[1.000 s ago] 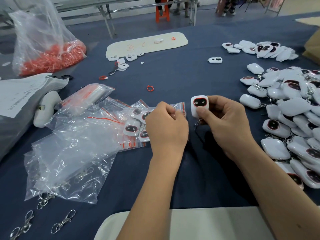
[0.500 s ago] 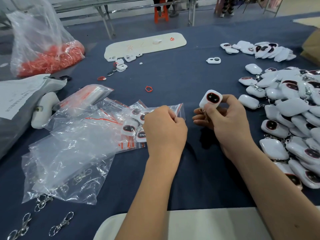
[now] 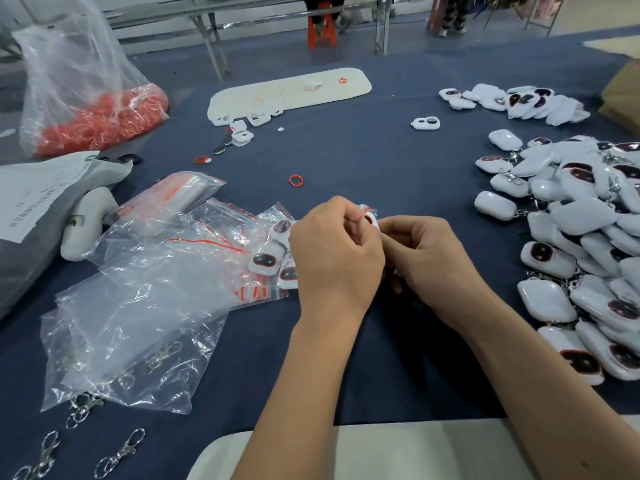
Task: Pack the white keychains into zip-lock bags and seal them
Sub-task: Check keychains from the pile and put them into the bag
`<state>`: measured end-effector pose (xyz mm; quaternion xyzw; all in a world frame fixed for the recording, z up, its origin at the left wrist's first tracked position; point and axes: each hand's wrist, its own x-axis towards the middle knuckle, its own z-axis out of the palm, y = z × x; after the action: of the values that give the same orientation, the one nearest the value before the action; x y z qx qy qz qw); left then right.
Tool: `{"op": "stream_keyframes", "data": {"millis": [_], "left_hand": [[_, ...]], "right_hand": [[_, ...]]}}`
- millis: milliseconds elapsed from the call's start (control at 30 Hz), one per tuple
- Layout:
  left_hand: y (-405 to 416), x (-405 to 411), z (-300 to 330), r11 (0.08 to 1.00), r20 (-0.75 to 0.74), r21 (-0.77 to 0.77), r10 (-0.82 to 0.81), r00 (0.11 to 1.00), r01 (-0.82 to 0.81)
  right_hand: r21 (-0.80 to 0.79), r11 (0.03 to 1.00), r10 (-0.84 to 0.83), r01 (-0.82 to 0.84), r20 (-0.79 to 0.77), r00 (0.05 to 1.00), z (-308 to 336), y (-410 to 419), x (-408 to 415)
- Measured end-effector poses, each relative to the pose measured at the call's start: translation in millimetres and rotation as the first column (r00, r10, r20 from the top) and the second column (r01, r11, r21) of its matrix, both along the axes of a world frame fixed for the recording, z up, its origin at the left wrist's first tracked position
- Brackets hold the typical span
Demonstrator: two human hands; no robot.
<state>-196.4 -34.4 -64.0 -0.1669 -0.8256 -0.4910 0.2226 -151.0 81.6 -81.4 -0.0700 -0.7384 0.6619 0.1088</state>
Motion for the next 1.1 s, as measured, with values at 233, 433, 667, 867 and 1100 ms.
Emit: {"op": "stream_keyframes", "data": {"millis": [233,433,667,867,1100], "left_hand": [[-0.2,0.0,0.8,0.998,0.007,0.059,0.017,1.000,-0.017],[1.2,-1.2,0.9,0.992,0.007,0.125,0.023,1.000,-0.023],[3.1,-0.4,0.1,0.990,0.026,0.140,-0.002,1.000,-0.002],[6.4,-1.3,-10.0,0.991,0.170,0.042,-0.136,0.976,0.130],[13.7,8.3,-17.1,0.926,0.193,-0.150,-0.317,0.929,0.347]], "right_hand": [[-0.110,0.989,-0.092,0.094,0.018,0.996,-2.5,1.2,-3.9],[0.069,0.997,-0.036,0.040,-0.054,0.998,-4.5,-5.4,-0.8],[0.207,0.976,0.065,-0.064,0.000,0.998,-1.4,-7.1,-1.9],[0.549,0.568,-0.570,0.614,-0.276,0.774,-0.1,12.9,5.1],[0.897,0.398,-0.616,0.190,0.108,0.780,-3.5,35.4,6.7]]}}
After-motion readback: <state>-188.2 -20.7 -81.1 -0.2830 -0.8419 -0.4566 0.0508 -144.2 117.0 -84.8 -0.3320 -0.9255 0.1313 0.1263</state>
